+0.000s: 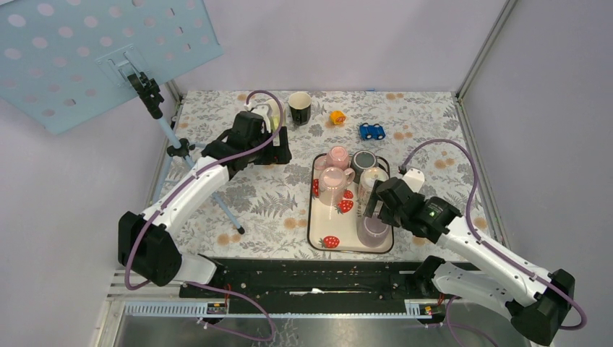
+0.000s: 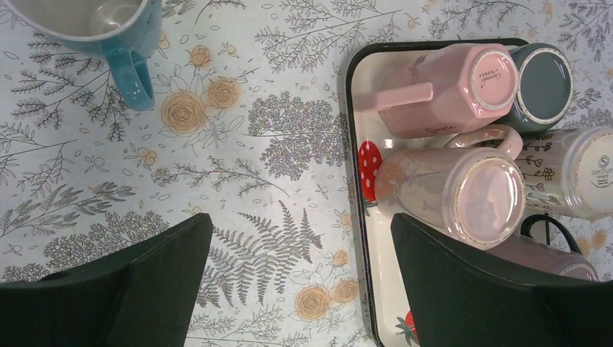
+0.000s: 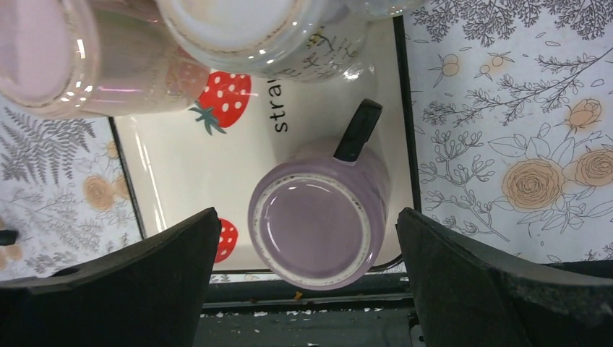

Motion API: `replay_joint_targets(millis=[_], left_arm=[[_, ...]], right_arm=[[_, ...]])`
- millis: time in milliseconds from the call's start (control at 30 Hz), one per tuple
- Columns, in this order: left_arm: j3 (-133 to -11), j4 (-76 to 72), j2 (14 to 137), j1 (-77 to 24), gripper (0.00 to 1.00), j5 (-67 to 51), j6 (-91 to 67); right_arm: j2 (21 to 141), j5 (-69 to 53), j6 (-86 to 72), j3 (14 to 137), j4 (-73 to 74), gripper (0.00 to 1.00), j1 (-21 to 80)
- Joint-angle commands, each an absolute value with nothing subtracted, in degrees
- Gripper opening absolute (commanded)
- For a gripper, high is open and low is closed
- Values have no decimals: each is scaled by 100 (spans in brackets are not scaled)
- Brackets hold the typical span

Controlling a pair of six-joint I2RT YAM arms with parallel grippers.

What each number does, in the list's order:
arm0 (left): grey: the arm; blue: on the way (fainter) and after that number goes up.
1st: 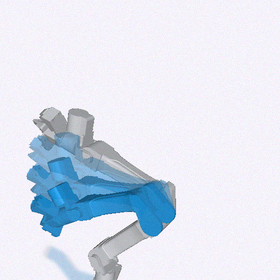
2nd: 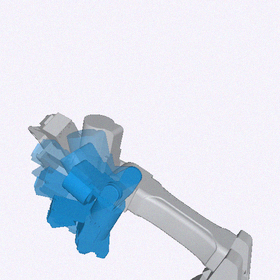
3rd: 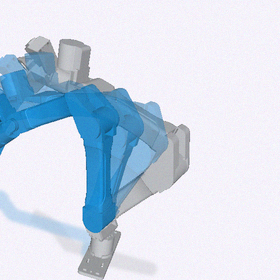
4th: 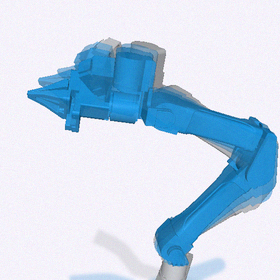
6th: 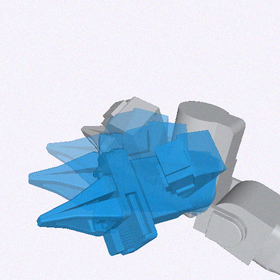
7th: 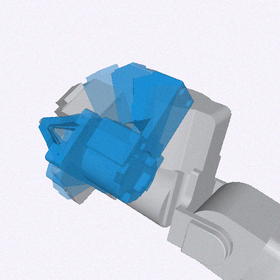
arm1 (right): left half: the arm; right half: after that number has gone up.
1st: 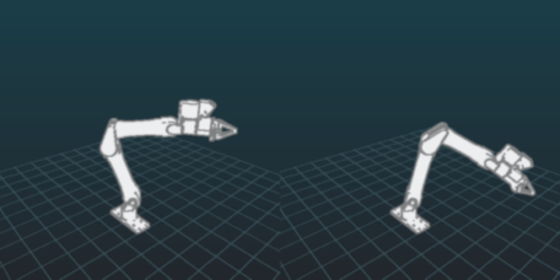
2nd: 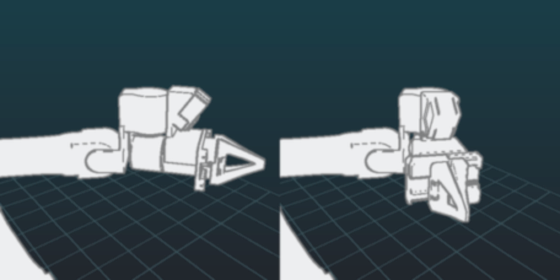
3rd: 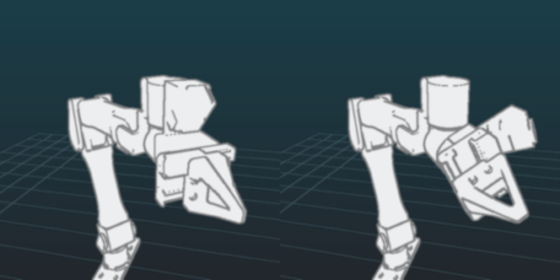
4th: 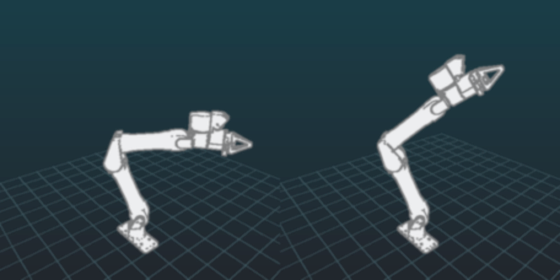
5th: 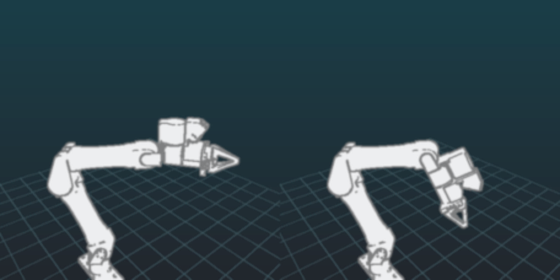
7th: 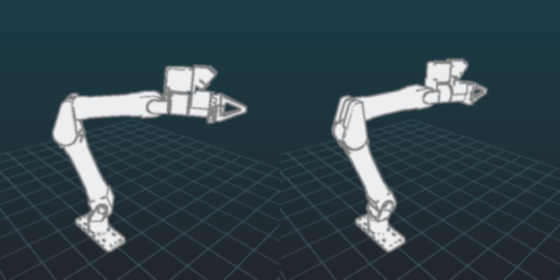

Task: Turn the mug right side up
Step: Place the cup at the center of the board, then turn over the cup on the tray.

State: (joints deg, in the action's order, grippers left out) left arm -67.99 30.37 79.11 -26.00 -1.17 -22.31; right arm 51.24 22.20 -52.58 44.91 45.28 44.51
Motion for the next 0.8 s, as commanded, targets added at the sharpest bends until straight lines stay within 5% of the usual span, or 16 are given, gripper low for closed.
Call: replay_joint_targets(millis=[0,767], left_arm=[[-6831,2899,7682,-2628,99,-251,-2145],[-6694,2900,7546,-2628,99,-389,-2152]], right_arm=[[5093,2602,-5375,4203,4121,100,4476],[5942,1300,-5348,4181,2918,100,4672]])
